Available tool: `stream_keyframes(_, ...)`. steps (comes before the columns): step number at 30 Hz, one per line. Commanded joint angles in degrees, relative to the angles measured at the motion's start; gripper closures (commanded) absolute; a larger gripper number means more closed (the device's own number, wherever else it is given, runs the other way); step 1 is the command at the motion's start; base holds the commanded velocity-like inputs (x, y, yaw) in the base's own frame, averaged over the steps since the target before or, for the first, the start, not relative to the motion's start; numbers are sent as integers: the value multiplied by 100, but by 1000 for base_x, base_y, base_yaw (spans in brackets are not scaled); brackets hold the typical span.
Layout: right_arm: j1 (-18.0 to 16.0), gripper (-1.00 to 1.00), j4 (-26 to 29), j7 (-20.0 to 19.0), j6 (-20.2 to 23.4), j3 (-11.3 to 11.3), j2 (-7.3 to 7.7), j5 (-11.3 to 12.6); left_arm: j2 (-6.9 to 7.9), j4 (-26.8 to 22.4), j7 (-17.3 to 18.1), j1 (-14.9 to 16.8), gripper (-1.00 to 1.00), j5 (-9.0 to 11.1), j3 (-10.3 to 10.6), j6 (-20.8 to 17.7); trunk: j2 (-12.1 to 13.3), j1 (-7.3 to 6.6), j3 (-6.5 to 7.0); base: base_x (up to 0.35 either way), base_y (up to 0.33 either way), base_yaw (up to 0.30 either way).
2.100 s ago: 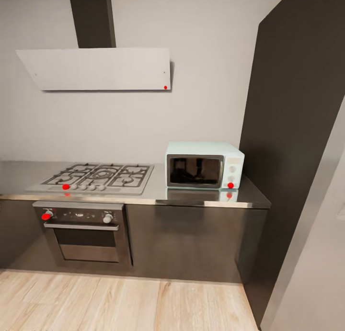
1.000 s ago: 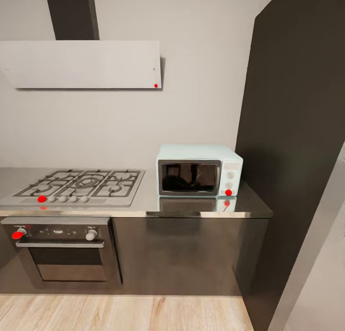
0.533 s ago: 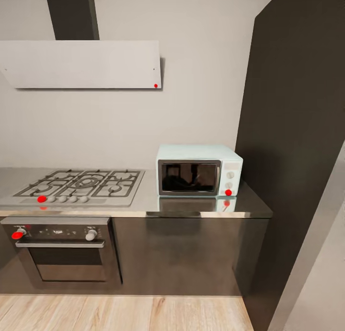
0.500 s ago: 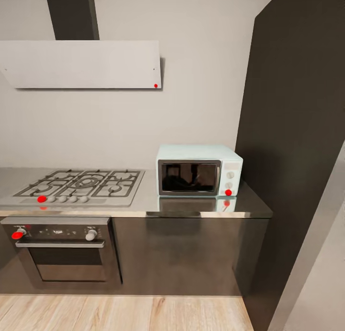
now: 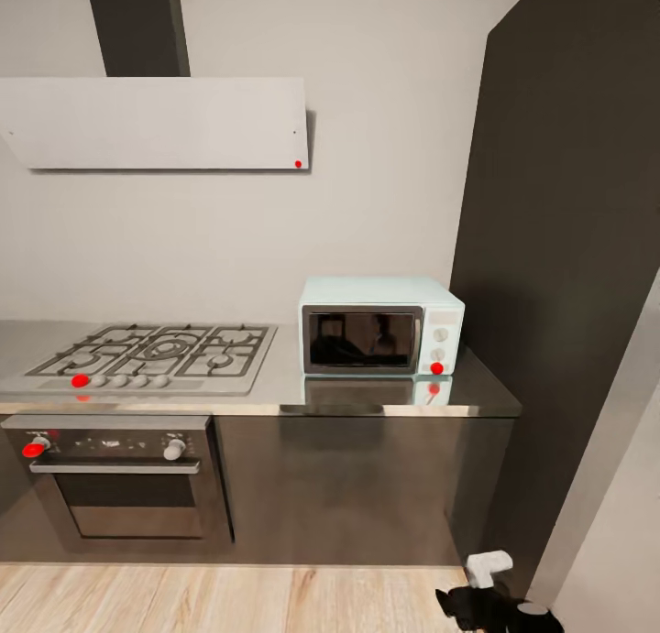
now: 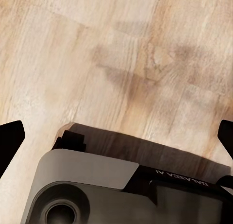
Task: In the kitchen, take the popcorn bag from the countertop, put it into the microwave, and heat it until the popcorn is cooked so the cooked popcorn ends up inside the bag.
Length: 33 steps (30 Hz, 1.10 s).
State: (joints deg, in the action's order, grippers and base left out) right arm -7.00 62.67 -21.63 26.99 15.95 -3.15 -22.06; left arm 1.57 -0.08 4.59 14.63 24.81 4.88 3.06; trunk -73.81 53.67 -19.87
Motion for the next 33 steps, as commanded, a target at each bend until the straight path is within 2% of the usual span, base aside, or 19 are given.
stream_keyframes(1,-3,-100,494,-87,274,-94,-54,-62,1,8,25,5,-100,59,48,21,-4,0,-8,0,0,0)
stream_keyframes(2,-3,-100,706,-98,391,-150,-75,-60,1,8,25,5,-100,59,48,21,-4,0,-8,0,0,0)
stream_keyframes(3,0,-100,1299,-117,737,-307,-139,-57,1,8,25,5,-100,59,48,20,-4,0,-8,0,0,0)
stream_keyframes(5,11,-100,1882,-130,1186,-475,-205,-50,1,8,25,5,-100,59,48,20,-4,0,-8,0,0,0)
stream_keyframes(6,-9,-100,2058,-134,1388,-527,-227,-46,1,8,25,5,-100,59,48,20,-4,0,-8,0,0,0)
stream_keyframes(7,-171,-100,2225,-135,1666,-572,-245,-41,1,8,25,5,-100,59,48,20,-4,0,-8,0,0,0)
stream_keyframes(8,-257,-100,2262,-134,1740,-581,-249,-40,1,8,25,5,-100,59,48,20,-4,0,-8,0,0,0)
stream_keyframes(13,-1527,-100,2407,-115,2483,-599,-259,-48,7,8,25,5,-100,59,48,20,-4,0,-8,0,0,0)
stream_keyframes(14,-2348,-100,2520,-80,2774,-586,-239,-57,8,8,25,5,-100,60,48,22,-4,0,-8,0,0,0)
stream_keyframes(16,-2521,-100,2576,-71,2809,-585,-235,-59,6,8,25,5,-100,60,48,22,-4,0,-8,0,0,0)
stream_keyframes(18,-2983,-100,2633,-49,2833,-579,-224,-68,4,8,25,5,-100,59,48,23,-4,0,-8,0,0,0)
stream_keyframes(20,-3131,-100,2651,35,2787,-570,-217,-70,7,8,25,5,-100,59,48,24,-4,0,-8,0,0,0)
stream_keyframes(23,-3270,-100,2657,498,2690,-567,-228,-65,10,8,23,5,-100,59,48,26,-4,0,-8,0,0,0)
stream_keyframes(27,-3295,-100,2599,677,2226,-550,-272,-55,14,8,24,5,-100,63,48,27,-4,0,-8,0,0,0)
stream_keyframes(29,-3297,-100,2507,693,1860,-505,-321,-35,17,8,25,5,-100,66,48,28,-4,0,-8,0,0,0)
stream_keyframes(31,-3280,-100,2079,681,1272,-339,-457,39,22,8,24,5,-100,67,48,28,-4,0,-8,0,0,0)
stream_keyframes(33,-3278,-100,1932,667,1074,-180,-473,117,24,8,23,5,-100,68,48,28,-4,0,-8,0,0,0)
